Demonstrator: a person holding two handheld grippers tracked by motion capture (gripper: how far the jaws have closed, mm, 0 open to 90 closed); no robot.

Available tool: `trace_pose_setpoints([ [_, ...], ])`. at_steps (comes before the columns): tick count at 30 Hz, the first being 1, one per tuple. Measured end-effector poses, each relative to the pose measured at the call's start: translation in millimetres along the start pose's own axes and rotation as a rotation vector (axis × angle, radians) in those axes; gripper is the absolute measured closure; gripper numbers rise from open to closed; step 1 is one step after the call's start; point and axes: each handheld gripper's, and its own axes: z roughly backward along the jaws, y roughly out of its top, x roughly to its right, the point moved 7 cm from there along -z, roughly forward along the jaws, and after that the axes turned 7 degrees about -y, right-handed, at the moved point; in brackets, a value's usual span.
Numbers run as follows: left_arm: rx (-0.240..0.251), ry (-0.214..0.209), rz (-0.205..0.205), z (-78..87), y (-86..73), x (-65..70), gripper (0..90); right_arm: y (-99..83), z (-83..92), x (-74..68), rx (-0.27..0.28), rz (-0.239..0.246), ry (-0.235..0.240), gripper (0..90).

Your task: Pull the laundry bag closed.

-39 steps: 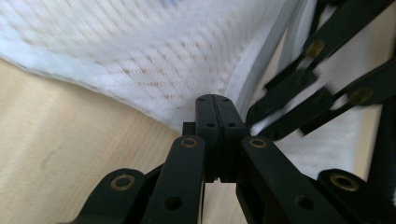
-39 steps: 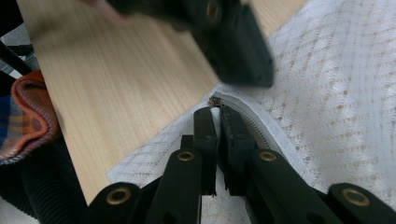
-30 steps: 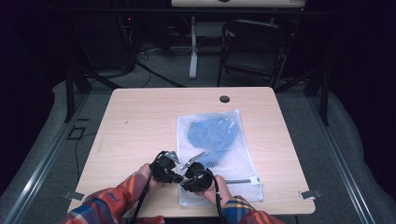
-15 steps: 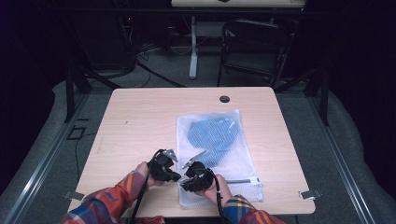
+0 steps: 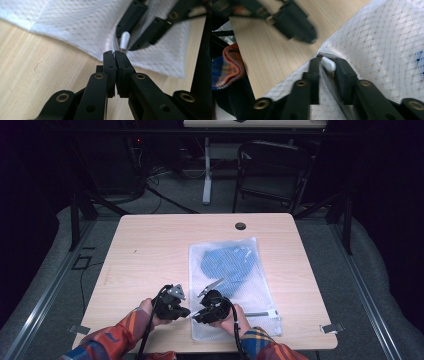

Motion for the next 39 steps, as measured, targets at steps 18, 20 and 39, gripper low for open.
trace_pose_setpoints([
  [18,0.001,-0.033,0.089,-20.1,2.1,0.8,90.0,-2.9,-5.8,-6.5,-0.011,0.007,0.009,80.1],
  [20,0.001,-0.037,0.088,-19.8,1.4,1.0,90.0,-2.3,-5.7,-7.8,0.003,0.002,0.009,83.3],
  [39,0.013,-0.038,0.054,-19.5,-0.8,0.7,90.0,-5.8,7.5,0.5,0.018,-0.015,0.005,87.1],
])
